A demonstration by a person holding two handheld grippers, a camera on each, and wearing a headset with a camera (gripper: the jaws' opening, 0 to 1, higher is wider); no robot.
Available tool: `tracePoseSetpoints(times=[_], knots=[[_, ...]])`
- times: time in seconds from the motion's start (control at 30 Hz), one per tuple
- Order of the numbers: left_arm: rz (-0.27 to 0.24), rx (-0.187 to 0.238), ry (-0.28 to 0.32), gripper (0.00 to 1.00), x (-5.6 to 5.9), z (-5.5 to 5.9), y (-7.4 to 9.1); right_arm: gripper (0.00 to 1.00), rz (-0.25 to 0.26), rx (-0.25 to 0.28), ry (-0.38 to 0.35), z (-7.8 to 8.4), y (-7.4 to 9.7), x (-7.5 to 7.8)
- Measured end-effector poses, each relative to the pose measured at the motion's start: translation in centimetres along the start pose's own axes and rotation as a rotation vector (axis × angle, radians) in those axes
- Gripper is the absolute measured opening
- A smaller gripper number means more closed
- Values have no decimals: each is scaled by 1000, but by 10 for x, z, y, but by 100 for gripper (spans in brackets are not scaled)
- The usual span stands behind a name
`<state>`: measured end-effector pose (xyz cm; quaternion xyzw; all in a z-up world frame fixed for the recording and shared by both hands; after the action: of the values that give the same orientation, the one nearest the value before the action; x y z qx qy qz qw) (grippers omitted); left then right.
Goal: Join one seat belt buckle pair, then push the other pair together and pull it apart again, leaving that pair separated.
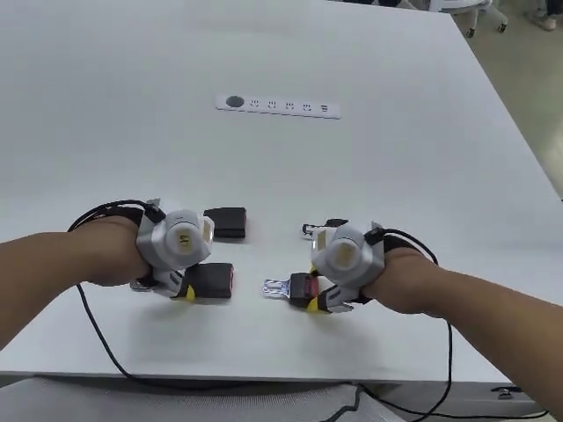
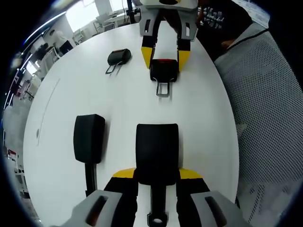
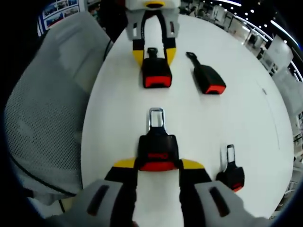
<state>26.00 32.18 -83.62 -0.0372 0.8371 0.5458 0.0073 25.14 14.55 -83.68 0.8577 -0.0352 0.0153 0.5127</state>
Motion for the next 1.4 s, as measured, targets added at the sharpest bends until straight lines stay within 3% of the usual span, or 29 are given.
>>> tracePoseSetpoints(times=[0.37, 0.73, 1.0, 1.17, 1.4], knots=[[-3, -1, 5, 31, 0, 0, 0, 34, -2, 13, 1, -29, -16, 2], [-1, -5, 8, 31, 0, 0, 0, 34, 3, 17, -12, -38, -21, 4], [1, 0, 7, 31, 0, 0, 0, 33, 22, 22, 46, -47, -24, 4], [1, -6, 6, 32, -1, 1, 0, 33, 9, 31, 40, -51, -28, 6], [9, 45, 5, 31, 0, 1, 1, 33, 0, 38, 30, -51, -28, 6]])
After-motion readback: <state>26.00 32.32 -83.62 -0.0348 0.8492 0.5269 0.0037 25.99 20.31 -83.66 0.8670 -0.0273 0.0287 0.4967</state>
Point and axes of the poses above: the centre of the closed fingertips' face, and the gripper's own axes: y roughly backward along the fingers, x roughly to its right, z roughly out of its underside, the point moved 3 cm from there along y, roughly backward along the fingers, and after that the axes turned 4 degrees about x, right-handed, at the moved point
